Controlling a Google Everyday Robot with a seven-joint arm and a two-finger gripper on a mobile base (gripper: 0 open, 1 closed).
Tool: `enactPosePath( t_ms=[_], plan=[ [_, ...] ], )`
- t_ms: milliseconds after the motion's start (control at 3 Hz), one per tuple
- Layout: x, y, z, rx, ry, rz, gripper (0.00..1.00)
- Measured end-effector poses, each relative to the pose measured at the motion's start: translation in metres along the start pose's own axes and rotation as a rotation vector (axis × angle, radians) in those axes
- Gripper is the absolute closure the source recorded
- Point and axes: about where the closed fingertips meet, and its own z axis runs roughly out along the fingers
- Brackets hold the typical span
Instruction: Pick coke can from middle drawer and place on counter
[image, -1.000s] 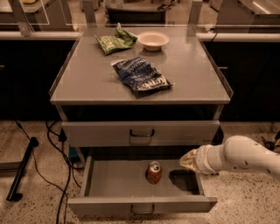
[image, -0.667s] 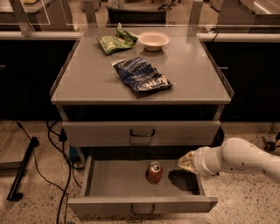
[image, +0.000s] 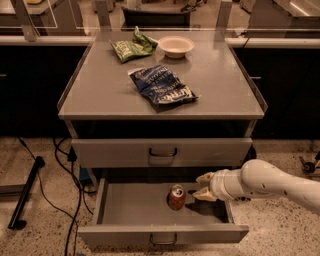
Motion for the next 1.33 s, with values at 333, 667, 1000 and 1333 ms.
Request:
enactPosePath(
  t_ms=[333, 667, 1000, 1333],
  plan=[
    [-0.002, 0.000, 0.021, -0.020, -0.022, 0.015, 0.55],
    [-0.006, 0.004, 0.040, -0.042, -0.041, 0.025, 0.52],
    [-0.007, 0.009, 0.056, -0.065, -0.054, 0.033, 0.47],
    [-0.008, 0.014, 0.069, -0.089, -0.061, 0.038, 0.36]
  ],
)
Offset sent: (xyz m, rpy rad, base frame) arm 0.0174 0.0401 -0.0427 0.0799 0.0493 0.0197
